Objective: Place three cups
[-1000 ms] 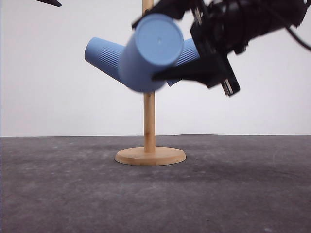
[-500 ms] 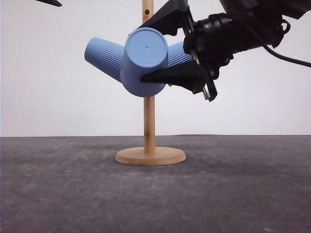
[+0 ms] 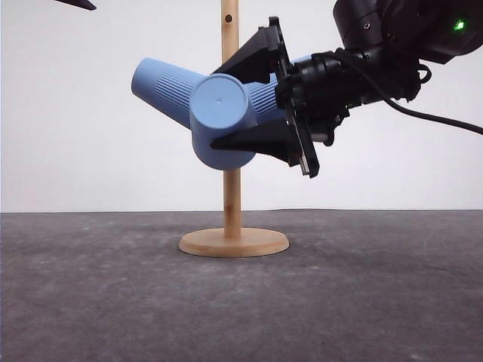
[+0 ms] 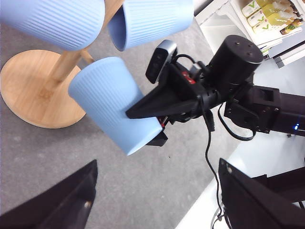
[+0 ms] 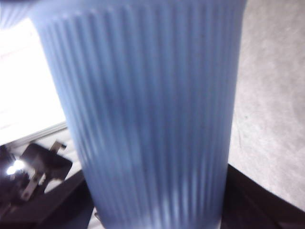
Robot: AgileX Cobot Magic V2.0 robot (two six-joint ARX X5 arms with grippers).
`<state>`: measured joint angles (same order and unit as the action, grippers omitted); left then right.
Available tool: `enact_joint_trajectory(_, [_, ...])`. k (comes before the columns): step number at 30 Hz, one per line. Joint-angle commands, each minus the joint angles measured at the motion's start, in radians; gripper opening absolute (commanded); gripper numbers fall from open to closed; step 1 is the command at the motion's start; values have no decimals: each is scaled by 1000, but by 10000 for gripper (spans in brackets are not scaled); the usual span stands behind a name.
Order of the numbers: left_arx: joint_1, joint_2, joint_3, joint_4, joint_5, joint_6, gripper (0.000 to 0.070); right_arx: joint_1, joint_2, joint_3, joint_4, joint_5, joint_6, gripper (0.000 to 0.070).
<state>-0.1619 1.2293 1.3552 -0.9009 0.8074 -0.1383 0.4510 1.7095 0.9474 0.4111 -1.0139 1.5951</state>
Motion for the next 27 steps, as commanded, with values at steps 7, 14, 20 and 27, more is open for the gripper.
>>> enact_joint_trajectory(7, [-1, 3, 26, 4, 2, 17, 486, -5, -1, 10, 35, 2, 3, 460])
enact_joint_trajectory(14, [-1, 3, 26, 4, 2, 17, 486, -5, -1, 10, 75, 5, 15, 495])
enact_joint_trajectory(20, [-1, 3, 26, 4, 2, 17, 486, -5, -1, 10, 75, 15, 14, 502])
enact_joint_trajectory(27, [-1, 3, 26, 4, 2, 18, 486, -5, -1, 10, 81, 16, 13, 513])
